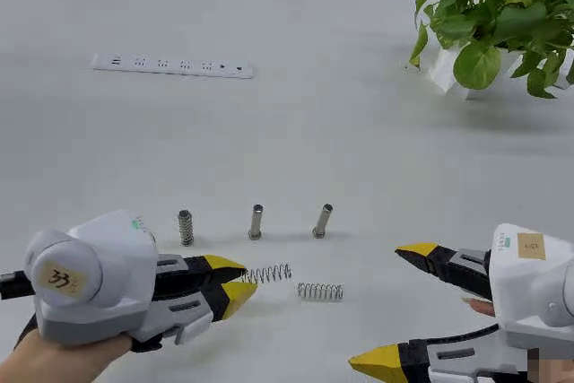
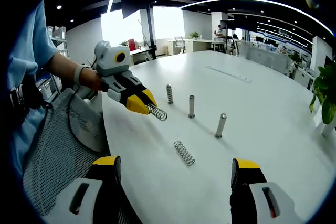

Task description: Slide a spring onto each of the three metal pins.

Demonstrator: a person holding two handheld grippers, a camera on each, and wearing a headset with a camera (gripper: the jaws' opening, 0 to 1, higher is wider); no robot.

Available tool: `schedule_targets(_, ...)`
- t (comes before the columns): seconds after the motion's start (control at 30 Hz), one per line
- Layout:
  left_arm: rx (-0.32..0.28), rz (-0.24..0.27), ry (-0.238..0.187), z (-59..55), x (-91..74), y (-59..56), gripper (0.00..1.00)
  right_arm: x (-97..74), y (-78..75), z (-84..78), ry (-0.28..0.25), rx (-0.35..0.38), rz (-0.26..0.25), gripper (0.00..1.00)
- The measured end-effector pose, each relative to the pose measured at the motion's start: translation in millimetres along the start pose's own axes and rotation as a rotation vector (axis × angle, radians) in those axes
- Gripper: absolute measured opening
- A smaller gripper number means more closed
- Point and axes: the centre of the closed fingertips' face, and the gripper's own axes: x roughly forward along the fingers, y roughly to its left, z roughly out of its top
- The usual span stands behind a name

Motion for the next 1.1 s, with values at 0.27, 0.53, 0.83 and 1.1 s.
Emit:
schedule_targets(0.27, 0.018, -0.072, -0.009, 6.7, -4.3, -11.5, 0.08, 3.0, 7.6, 21.8, -0.063, 0.031, 0.027, 0.85)
schedule_targets(0.53, 0.048, -0.121, -0.019, 18.9, -7.7, -21.8, 0.08, 5.4, 18.2, 38.9, -0.079, 0.001, 0.07, 0.75)
schedule_targets(0.83, 0.067, -0.164, -0.007, 20.1, -8.8, -29.9, 0.08, 13.4, 38.4, 48.3, -0.081, -0.024, 0.161, 0.5)
schedule_targets(1.1, 0.072, -0.18, -0.003, 20.9, -6.4, -34.4, 0.07, 16.1, 47.3, 49.2, -0.079, -0.044, 0.196, 0.36)
